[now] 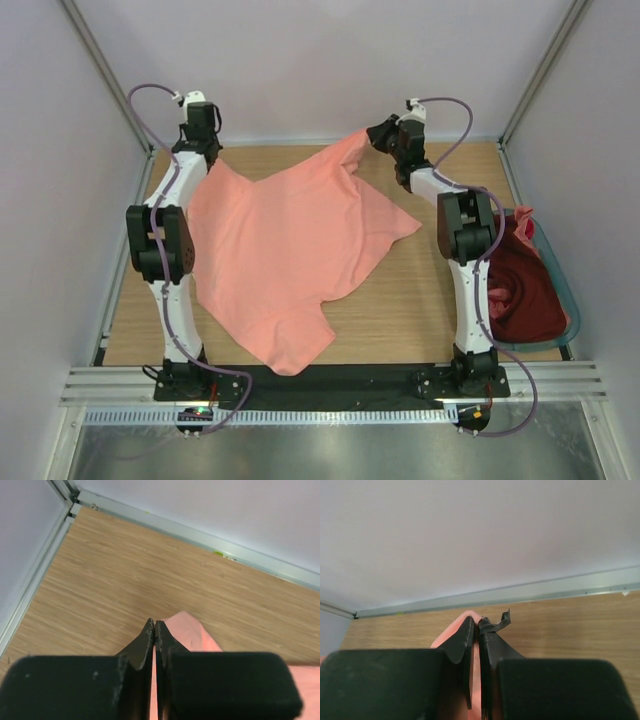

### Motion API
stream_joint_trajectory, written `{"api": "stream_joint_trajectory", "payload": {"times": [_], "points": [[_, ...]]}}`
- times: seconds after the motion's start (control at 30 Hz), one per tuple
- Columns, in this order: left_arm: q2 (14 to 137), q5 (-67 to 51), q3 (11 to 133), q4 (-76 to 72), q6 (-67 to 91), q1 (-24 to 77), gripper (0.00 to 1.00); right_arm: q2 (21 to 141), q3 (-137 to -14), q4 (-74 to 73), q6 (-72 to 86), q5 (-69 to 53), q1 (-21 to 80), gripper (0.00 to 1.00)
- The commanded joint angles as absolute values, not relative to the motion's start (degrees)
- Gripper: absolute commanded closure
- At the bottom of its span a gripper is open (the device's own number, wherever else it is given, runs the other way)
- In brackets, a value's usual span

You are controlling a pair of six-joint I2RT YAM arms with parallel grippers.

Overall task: Fold and stack the t-shirts
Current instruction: Flatten the tshirt out

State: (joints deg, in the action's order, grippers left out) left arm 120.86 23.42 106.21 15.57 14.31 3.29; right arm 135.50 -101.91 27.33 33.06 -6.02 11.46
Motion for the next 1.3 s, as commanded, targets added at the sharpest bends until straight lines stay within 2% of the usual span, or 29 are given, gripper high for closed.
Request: {"api": "stream_joint_trajectory", "payload": {"times": [0.0,0.3,0.57,0.67,0.7,0.77,0.8,0.83,0.87,0.93,0.97,1.03,1.07,1.17,1.27], "points": [[121.0,25.0,111.8,12.0,13.7,2.0,1.00,136.5,-108.6,28.7,30.7,-6.5,11.3,0.99],[119.6,30.0,112.3,15.9,15.6,-2.5,1.00,149.6,-132.8,18.3,29.8,-11.1,11.9,0.98],[118.5,30.6,113.0,18.7,14.1,-3.7,1.00,154.9,-141.9,13.8,28.0,-10.0,14.7,0.89],[120.8,30.5,118.1,23.6,14.6,-3.7,1.00,154.2,-141.9,9.6,26.7,-7.7,14.6,0.80],[121.5,30.4,119.8,26.4,14.8,-3.7,1.00,153.5,-142.2,6.5,26.1,-5.7,14.6,0.71],[123.7,30.8,124.7,29.2,14.9,-3.7,1.00,152.5,-142.6,3.6,23.8,-5.6,14.1,0.66],[124.6,31.5,126.6,32.3,15.2,-3.6,0.99,150.9,-142.5,1.8,22.9,-5.5,13.8,0.54],[125.7,31.6,128.9,34.3,15.4,-3.6,0.95,150.2,-142.6,0.5,22.1,-4.8,13.7,0.46],[126.5,32.5,132.9,36.1,15.8,-3.7,0.78,149.5,-142.9,-1.6,19.7,-4.3,13.6,0.41],[126.4,33.7,133.4,39.0,17.8,-3.7,0.50,146.2,-143.7,-8.7,17.6,-2.5,13.1,0.35],[126.0,35.2,132.9,39.8,18.9,-3.6,0.25,144.7,-143.3,-13.8,15.1,-1.1,13.1,0.27],[124.9,36.6,133.0,44.2,21.0,-3.7,0.07,142.1,-142.7,-19.7,12.2,1.7,12.9,0.26],[124.5,37.1,133.0,46.0,23.0,-3.6,0.03,138.8,-139.9,-24.0,11.1,2.7,12.8,0.27],[121.2,36.9,129.8,52.7,26.4,-3.3,0.03,131.0,-132.0,-26.8,10.8,2.7,12.8,0.29],[114.3,35.6,119.5,53.6,30.0,-1.5,0.09,124.5,-119.1,-28.2,11.2,0.7,13.2,0.38]]}}
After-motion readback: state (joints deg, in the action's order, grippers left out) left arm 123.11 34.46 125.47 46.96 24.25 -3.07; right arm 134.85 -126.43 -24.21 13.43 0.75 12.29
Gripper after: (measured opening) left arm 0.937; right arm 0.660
